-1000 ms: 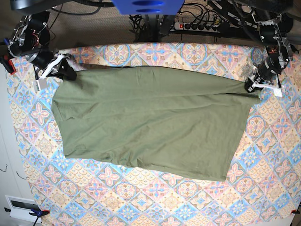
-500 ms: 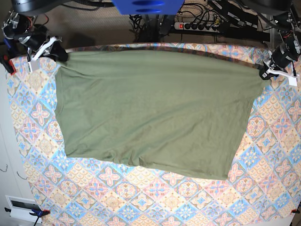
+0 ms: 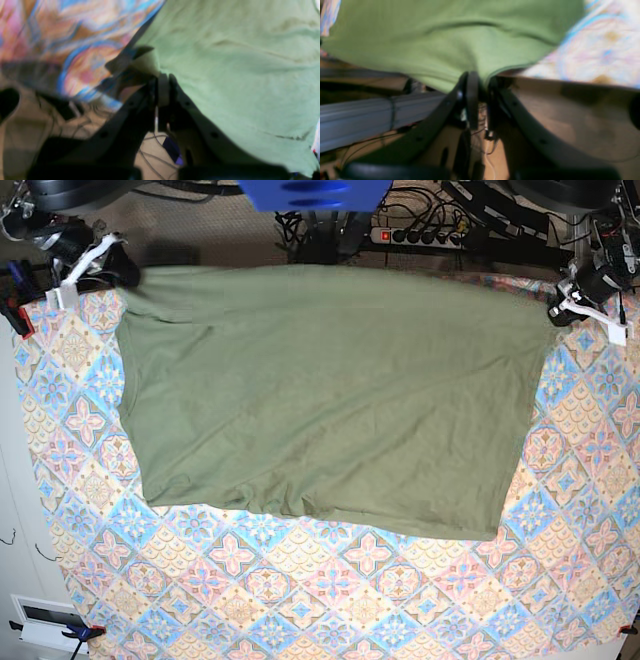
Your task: Layout the t-shirt on the table in an organized manner, then fold the t-shirt properly
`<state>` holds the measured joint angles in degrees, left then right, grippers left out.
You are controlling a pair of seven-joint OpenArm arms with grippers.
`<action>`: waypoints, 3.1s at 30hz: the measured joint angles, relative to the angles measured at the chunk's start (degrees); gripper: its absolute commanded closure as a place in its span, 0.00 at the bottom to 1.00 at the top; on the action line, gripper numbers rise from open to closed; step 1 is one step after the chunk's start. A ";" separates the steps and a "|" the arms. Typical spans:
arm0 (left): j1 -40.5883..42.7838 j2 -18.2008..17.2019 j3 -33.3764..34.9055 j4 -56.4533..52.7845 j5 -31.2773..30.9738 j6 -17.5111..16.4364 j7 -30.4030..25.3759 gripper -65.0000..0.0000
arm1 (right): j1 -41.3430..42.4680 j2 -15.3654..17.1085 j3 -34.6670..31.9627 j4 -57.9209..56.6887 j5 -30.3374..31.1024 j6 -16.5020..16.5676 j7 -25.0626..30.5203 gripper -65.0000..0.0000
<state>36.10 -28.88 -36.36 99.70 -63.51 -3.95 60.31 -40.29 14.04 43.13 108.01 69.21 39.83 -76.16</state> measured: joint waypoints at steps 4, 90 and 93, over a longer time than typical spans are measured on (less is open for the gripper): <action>-6.14 0.79 -0.02 1.38 -5.01 -0.37 0.44 1.00 | 1.01 -0.15 3.04 -0.15 -0.28 0.00 -0.39 0.92; -68.04 -7.91 4.39 -20.04 -4.17 -0.17 -1.46 1.00 | 71.38 11.58 -24.65 -26.36 -15.13 -0.42 1.49 0.92; -63.54 -7.80 4.90 -20.41 -5.07 -0.13 -0.31 1.00 | 67.69 11.17 -22.34 -24.48 -10.25 0.37 3.54 0.92</action>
<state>-27.44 -36.69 -31.46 79.29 -68.58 -4.08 60.01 27.40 25.21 20.80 83.53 58.96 40.21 -72.62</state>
